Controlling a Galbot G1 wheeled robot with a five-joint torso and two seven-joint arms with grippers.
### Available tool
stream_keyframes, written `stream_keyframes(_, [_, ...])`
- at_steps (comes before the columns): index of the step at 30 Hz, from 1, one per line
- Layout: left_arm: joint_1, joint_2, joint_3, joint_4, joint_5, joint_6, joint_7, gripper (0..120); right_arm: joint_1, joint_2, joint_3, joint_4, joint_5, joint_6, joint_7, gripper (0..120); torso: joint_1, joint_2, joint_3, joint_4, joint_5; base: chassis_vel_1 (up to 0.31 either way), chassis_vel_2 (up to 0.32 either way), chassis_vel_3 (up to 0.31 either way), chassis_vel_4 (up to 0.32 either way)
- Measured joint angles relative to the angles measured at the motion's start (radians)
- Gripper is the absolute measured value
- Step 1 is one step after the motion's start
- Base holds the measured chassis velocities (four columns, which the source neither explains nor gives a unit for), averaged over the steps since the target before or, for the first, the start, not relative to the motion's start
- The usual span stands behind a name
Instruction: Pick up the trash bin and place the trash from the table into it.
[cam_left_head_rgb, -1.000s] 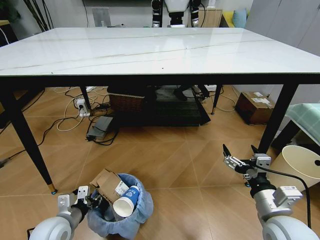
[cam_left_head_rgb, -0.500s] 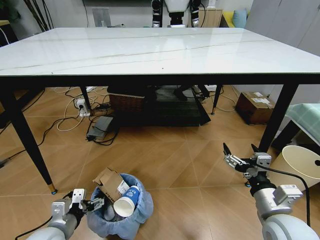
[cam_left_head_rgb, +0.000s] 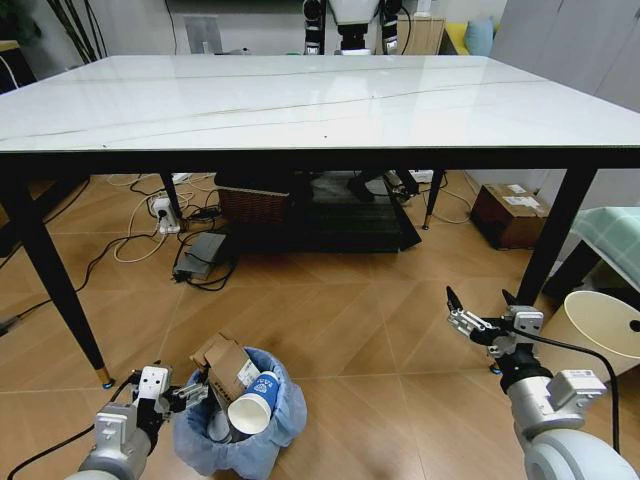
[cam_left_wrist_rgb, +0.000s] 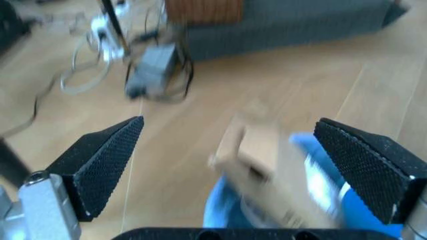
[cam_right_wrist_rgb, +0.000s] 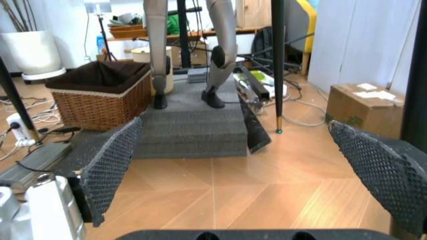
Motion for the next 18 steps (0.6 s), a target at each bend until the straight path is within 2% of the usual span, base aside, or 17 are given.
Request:
stream_keyframes(6, [0.009, -0.005, 0.004, -0.077, 0.073, -0.061, 0.023, 100, -0.008, 0.023, -0.035, 0.044, 0.031, -0.046, 0.046, 100, 0.000, 0.000, 0.000, -0.0001, -0.0002, 0.000, 0.000, 0.000, 0.000])
stream_keyframes(12, [0.026, -0.025, 0.002, -0.103, 0.121, -0.133, 0.065, 100, -0.007, 0.037, -0.053, 0.072, 0.052, -0.068, 0.066, 100, 0.000, 0.000, 0.000, 0.0000, -0.0001, 0.000, 0.000, 0.000, 0.000])
stream_keyframes(18, [0.024, -0.032, -0.015, -0.112, 0.187, -0.164, 0.075, 100, -0.008, 0.051, -0.057, 0.074, 0.047, -0.070, 0.070, 100, 0.000, 0.000, 0.000, 0.0001, 0.0000, 0.000, 0.000, 0.000, 0.000])
